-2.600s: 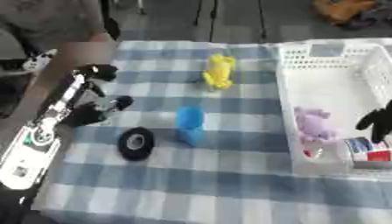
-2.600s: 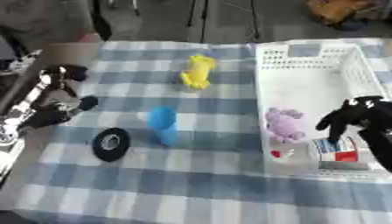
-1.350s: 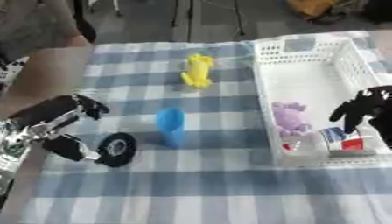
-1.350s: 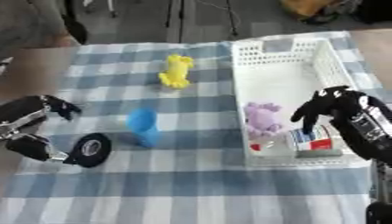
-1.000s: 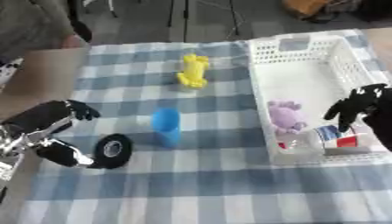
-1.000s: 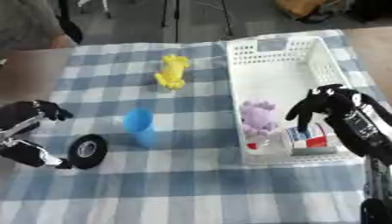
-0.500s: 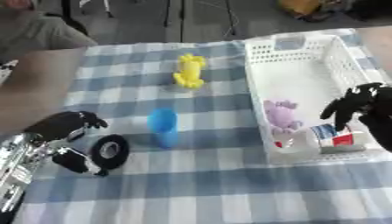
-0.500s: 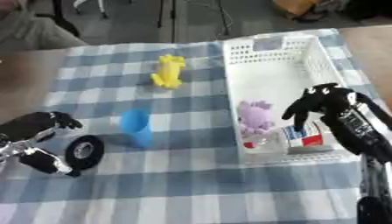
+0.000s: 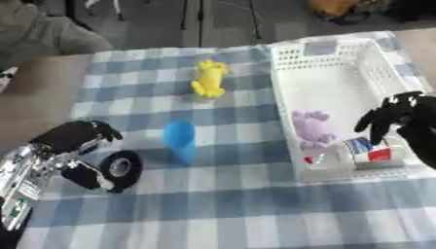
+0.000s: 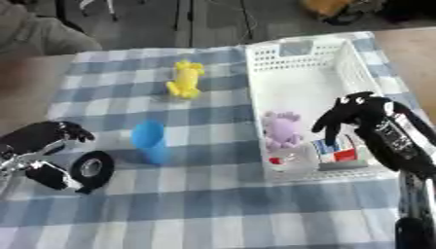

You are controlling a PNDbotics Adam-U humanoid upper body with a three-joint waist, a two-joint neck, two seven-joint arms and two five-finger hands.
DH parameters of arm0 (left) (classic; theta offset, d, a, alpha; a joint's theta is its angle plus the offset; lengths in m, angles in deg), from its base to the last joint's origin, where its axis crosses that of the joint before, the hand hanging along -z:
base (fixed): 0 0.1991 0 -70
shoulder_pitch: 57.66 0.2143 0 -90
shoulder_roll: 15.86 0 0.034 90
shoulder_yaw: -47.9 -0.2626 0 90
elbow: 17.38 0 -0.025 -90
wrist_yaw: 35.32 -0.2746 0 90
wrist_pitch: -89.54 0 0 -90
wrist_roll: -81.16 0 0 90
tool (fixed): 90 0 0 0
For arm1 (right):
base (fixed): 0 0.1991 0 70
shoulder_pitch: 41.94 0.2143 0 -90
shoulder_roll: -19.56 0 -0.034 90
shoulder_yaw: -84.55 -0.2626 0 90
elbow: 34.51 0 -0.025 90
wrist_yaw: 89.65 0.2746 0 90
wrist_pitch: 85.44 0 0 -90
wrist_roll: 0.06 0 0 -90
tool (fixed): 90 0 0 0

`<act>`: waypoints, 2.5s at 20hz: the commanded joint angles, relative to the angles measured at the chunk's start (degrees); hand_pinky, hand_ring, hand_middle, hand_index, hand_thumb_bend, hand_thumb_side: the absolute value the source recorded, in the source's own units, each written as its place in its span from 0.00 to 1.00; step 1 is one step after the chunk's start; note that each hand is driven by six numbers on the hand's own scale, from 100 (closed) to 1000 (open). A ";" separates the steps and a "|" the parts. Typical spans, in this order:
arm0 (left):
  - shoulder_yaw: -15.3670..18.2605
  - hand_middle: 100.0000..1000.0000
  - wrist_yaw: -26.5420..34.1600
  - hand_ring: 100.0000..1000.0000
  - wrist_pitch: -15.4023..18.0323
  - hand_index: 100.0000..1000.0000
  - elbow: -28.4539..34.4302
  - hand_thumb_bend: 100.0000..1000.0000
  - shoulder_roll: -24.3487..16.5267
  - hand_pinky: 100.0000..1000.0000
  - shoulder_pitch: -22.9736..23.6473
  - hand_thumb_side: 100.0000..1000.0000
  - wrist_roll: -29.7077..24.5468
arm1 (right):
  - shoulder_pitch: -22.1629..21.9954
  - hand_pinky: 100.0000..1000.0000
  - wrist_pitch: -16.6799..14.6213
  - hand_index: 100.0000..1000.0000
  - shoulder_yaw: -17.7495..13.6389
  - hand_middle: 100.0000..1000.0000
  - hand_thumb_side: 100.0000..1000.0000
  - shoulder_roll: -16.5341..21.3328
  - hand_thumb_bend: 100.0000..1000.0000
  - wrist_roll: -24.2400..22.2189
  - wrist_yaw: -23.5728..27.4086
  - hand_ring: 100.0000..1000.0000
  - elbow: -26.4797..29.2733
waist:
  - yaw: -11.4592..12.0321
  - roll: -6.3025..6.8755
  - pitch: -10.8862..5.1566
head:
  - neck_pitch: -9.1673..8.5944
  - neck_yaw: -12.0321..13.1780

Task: Pick up objects on the table and place them in the box.

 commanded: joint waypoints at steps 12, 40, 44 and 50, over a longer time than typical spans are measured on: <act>-0.32 0.64 -0.46 0.72 0.97 0.82 -0.61 0.92 -0.50 0.78 -1.54 0.40 -3.98 | 0.38 0.53 -0.13 0.56 0.06 0.36 0.83 0.70 0.00 -0.27 0.04 0.34 0.36 | -0.08 0.05 -4.14 | 0.27 0.13; -0.45 0.48 -0.24 0.64 1.05 0.66 -3.36 0.44 0.13 0.75 -2.31 0.37 -4.36 | 0.36 0.53 -0.13 0.56 0.05 0.36 0.83 0.65 0.00 -0.34 0.04 0.34 0.34 | -0.32 0.08 -4.22 | 0.27 -0.88; -0.28 0.44 0.16 0.61 1.88 0.61 -3.35 0.34 -0.15 0.73 -2.33 0.35 -6.08 | 0.36 0.53 -0.11 0.56 0.05 0.36 0.83 0.63 0.00 -0.36 0.03 0.34 0.36 | -0.36 0.11 -4.25 | 0.27 -1.01; 1.49 0.42 4.44 0.59 3.65 0.57 -1.51 0.35 -1.69 0.70 -2.83 0.35 -12.81 | 0.31 0.53 -0.07 0.56 -0.03 0.36 0.83 0.67 0.00 -0.31 -0.04 0.34 0.35 | -0.31 0.16 -4.32 | 0.27 -1.49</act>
